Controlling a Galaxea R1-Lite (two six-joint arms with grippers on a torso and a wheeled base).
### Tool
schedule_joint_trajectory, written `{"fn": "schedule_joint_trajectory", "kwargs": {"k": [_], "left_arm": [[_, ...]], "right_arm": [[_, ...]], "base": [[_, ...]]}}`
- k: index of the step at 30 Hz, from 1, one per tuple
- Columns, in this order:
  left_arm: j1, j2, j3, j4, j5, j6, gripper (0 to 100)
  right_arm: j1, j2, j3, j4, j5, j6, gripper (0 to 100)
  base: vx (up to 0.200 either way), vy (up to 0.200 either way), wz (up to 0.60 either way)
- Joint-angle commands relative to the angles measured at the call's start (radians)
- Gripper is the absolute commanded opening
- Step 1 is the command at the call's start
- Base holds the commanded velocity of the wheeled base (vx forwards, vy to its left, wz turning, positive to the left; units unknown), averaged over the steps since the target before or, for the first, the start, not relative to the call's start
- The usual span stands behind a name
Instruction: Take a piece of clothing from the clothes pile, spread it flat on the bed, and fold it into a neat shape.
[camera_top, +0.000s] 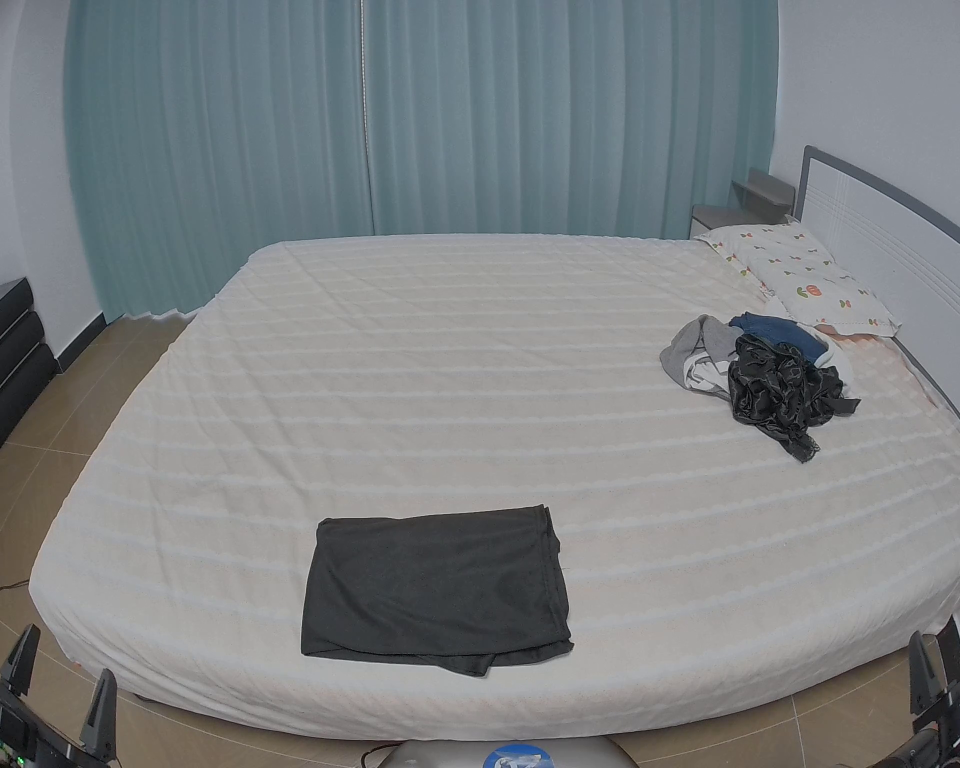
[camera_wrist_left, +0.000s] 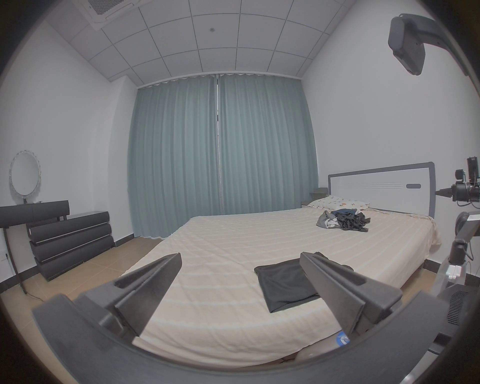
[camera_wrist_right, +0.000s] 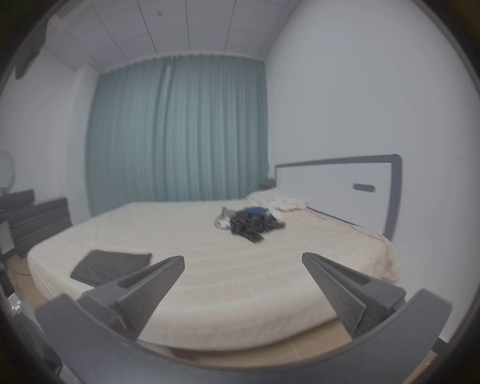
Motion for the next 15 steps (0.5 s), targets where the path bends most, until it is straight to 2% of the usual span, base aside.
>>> {"fn": "schedule_joint_trajectory", "kwargs": {"k": [1, 5, 7, 10, 12, 15], "left_arm": [[0.001, 0.002, 0.016, 0.0, 0.109, 0.003, 100], [0.0, 0.002, 0.013, 0.002, 0.109, 0.0, 100], [0.0, 0.002, 0.01, 0.003, 0.059, 0.009, 100], [0.0, 0.001, 0.018, 0.029, -0.078, -0.029, 100], [0.0, 0.005, 0.013, 0.084, -0.104, -0.063, 100], [0.001, -0.001, 0.016, 0.066, -0.099, -0.053, 100]], "right_arm": [[0.0, -0.01, 0.026, 0.028, 0.028, -0.003, 100], [0.0, -0.01, 0.028, 0.025, 0.028, -0.01, 100], [0.0, -0.011, 0.028, 0.024, 0.029, -0.005, 100], [0.0, -0.011, 0.029, 0.024, 0.029, 0.0, 100], [0.0, -0.01, 0.028, 0.025, 0.029, -0.003, 100], [0.001, -0.011, 0.028, 0.024, 0.029, -0.003, 100]], "base": [[0.0, 0.0, 0.0], [0.0, 0.0, 0.0], [0.0, 0.0, 0.0], [0.0, 0.0, 0.0], [0.0, 0.0, 0.0], [0.0, 0.0, 0.0]]}}
